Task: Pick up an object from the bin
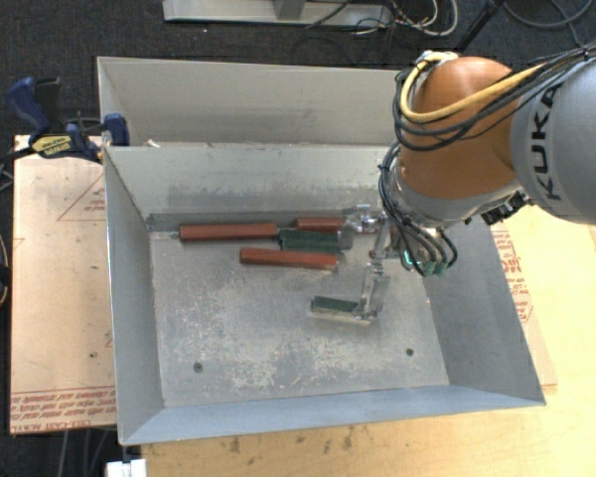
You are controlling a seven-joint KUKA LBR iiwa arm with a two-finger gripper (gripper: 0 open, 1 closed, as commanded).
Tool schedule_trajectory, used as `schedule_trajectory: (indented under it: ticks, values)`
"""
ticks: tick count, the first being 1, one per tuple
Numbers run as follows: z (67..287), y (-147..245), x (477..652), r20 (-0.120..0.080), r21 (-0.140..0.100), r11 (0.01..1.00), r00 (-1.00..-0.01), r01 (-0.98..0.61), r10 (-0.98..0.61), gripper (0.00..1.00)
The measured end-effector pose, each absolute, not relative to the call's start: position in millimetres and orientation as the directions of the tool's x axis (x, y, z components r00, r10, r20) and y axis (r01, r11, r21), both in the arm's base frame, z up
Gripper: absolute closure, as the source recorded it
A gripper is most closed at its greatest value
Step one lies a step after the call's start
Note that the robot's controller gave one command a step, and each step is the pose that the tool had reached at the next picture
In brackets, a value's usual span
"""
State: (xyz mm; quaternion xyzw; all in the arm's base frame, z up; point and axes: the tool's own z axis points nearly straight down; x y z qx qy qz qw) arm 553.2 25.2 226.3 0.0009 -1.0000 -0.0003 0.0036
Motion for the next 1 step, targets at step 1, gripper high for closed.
schedule_trajectory:
  ticks: [1]
  values:
    - [231.0, 25.1, 554.7, -0.001, 0.001, 1.000, -1.000, -0.001, -0.001, 0.00]
